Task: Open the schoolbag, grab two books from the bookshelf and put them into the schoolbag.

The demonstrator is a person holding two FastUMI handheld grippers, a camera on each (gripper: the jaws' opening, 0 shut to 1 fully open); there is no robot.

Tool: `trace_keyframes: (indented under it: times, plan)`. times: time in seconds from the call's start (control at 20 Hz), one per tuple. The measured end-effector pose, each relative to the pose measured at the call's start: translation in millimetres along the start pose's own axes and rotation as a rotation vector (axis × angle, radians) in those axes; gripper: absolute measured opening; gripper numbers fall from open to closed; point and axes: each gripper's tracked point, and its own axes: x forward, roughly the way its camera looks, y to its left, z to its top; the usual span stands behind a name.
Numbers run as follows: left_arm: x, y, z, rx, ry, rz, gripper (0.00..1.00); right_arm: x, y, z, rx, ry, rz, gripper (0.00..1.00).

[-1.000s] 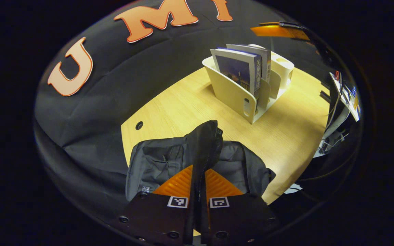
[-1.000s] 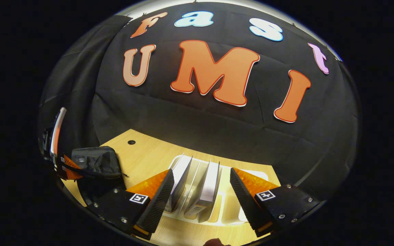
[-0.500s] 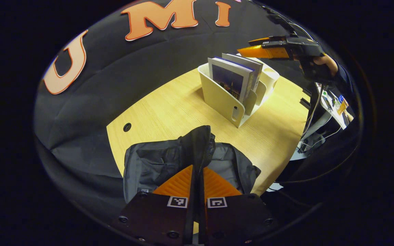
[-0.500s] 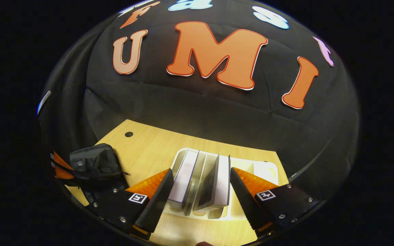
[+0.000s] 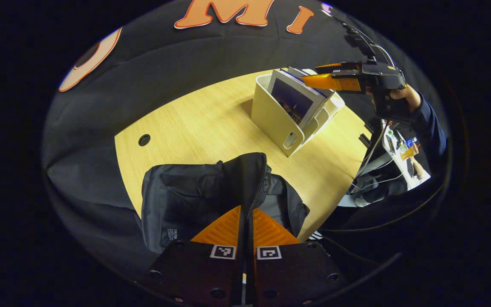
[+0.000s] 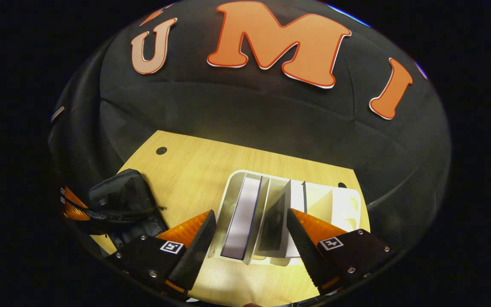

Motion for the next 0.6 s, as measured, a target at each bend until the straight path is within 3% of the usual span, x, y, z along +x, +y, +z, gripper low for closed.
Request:
trace_keyframes:
  times: [0.4,0.6]
  plan:
    - [-16,15,13,0.043,0.044,-0.048,0.04,28,1,-2,-0.058,0.151,-0.038,1.0]
    - [-12,15,14,0.041,0.072,-0.085,0.02,42,10,-17,-0.029,0.274,0.002,1.0]
